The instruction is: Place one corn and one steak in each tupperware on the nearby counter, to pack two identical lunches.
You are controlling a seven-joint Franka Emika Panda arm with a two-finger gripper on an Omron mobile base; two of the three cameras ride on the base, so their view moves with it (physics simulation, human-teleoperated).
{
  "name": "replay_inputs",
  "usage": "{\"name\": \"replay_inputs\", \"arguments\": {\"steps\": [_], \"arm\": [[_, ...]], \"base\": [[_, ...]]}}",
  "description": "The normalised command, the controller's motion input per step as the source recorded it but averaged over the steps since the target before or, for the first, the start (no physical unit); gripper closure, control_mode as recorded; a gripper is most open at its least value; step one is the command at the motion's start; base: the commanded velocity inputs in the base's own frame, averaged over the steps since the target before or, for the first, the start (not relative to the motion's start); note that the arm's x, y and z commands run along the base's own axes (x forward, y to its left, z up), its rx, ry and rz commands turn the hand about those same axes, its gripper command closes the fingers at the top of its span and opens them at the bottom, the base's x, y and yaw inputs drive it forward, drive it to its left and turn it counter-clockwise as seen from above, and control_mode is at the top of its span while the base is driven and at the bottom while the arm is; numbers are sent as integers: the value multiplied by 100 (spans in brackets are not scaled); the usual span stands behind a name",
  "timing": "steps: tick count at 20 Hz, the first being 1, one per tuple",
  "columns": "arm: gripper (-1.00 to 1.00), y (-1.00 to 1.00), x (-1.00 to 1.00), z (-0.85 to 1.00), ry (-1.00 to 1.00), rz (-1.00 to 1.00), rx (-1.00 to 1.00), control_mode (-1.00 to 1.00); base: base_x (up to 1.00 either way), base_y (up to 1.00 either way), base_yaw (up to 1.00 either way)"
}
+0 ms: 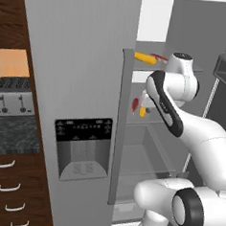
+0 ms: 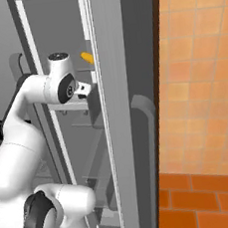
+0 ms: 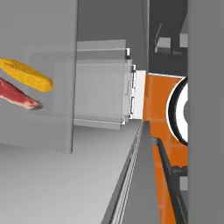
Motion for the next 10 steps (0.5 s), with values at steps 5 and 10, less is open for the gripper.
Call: {"name": "replay_inputs", "arguments": {"steps": [5, 10], "arm": [[-100, -3, 74, -4, -5, 0, 0, -100], [-100, -21, 51, -47, 0, 0, 0, -100]], "base": [[0, 0, 0], [0, 0, 0]]}}
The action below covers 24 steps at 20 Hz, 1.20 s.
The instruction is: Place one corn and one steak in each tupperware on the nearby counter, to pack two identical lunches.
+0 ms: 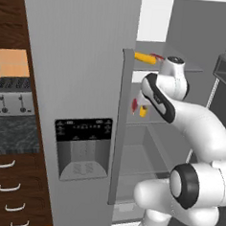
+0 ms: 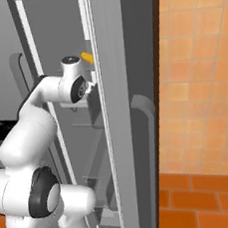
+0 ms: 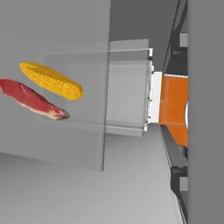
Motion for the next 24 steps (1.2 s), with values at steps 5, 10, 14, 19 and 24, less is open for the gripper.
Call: {"name": "replay_inputs", "arguments": {"steps": [5, 10, 14, 19, 24], "arm": [[-100, -26, 46, -61, 0, -1, 0, -100], [-100, 0, 49, -46, 0, 0, 0, -100], [-100, 0, 55, -15, -1, 0, 0, -100], [-100, 0, 54, -10, 0, -2, 0, -100], [-100, -2, 35, -17, 0, -3, 1, -100]], "base": [[0, 0, 0], [0, 0, 0], [0, 0, 0], [0, 0, 0], [0, 0, 0]]}}
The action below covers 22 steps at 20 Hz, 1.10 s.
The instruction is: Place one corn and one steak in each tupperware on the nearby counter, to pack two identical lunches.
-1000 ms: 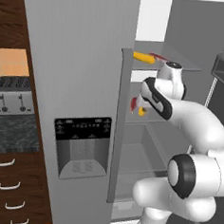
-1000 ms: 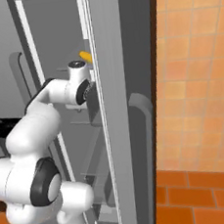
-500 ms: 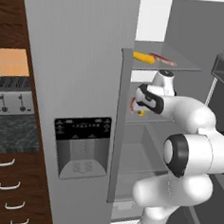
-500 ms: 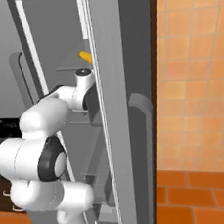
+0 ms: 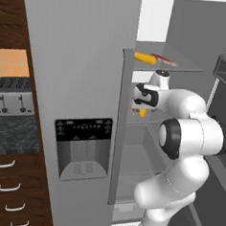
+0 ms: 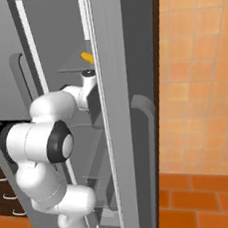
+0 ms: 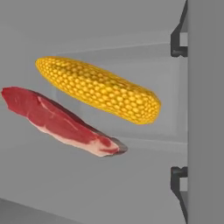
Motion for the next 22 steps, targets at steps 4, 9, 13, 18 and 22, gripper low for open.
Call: {"name": "replay_inputs", "arguments": {"steps": [4, 9, 13, 18, 22], "arm": [[-100, -4, 49, -44, 0, -3, 0, -100], [-100, -10, 33, -36, 0, -5, 0, -100], [-100, -2, 0, -27, 0, -4, 0, -100], [-100, 0, 0, 0, 0, 0, 0, -100], [100, 0, 0, 0, 0, 0, 0, -100]], "base": [[0, 0, 0], [0, 0, 0], [0, 0, 0], [0, 0, 0], [0, 0, 0]]}}
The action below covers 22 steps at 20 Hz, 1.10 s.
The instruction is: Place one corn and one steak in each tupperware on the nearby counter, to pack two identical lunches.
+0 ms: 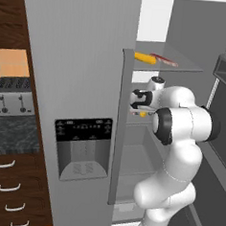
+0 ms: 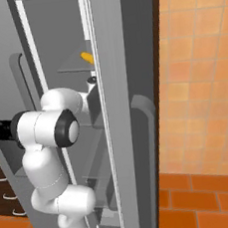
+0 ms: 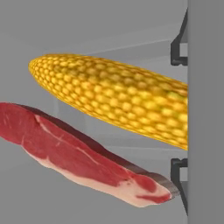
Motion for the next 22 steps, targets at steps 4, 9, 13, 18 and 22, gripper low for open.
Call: {"name": "replay_inputs", "arguments": {"steps": [4, 9, 13, 18, 22], "arm": [[100, 0, -1, 0, 0, 0, 0, -100], [100, -8, -73, 2, -1, 0, 0, -100], [100, -3, -100, 41, -2, 3, 0, -100], [100, 0, -100, 88, 0, 10, 0, -100], [100, 0, -100, 96, 0, 6, 0, -100]], "base": [[0, 0, 0], [0, 0, 0], [0, 0, 0], [0, 0, 0], [0, 0, 0]]}}
